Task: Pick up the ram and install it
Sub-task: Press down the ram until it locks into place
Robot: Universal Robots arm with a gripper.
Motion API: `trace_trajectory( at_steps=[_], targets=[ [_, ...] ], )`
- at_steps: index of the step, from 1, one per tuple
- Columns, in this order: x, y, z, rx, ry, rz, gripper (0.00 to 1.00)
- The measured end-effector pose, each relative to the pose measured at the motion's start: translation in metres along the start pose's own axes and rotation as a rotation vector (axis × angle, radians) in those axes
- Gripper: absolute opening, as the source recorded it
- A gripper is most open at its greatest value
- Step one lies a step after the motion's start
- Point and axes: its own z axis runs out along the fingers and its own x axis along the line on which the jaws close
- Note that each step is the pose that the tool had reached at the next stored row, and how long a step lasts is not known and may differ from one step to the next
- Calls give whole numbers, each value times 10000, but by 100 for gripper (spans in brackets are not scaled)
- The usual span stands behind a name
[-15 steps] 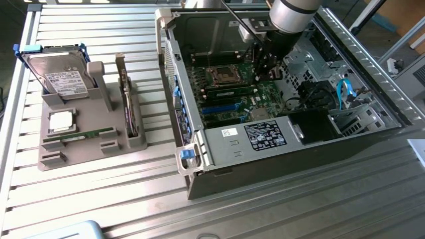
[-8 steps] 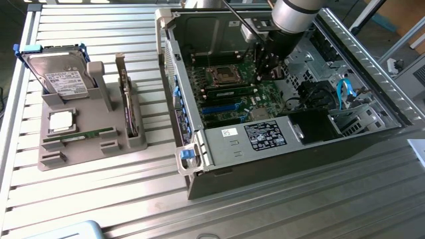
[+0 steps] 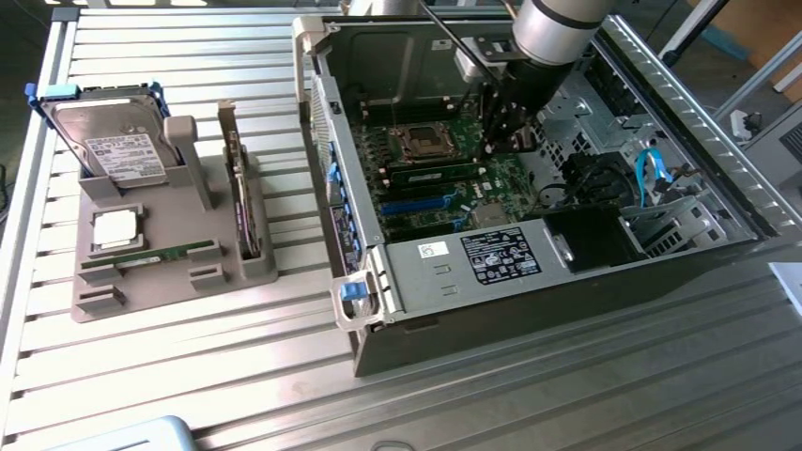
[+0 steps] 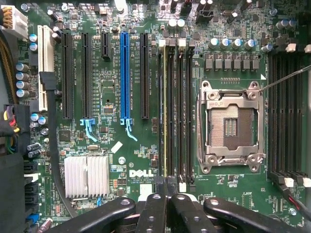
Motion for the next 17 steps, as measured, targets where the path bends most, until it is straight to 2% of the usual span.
trace_trajectory(
  at_steps=[7, 17],
  targets=[
    [3, -1, 73, 0, 0, 0, 10],
    [4, 13, 88, 19, 0, -2, 10]
  ],
)
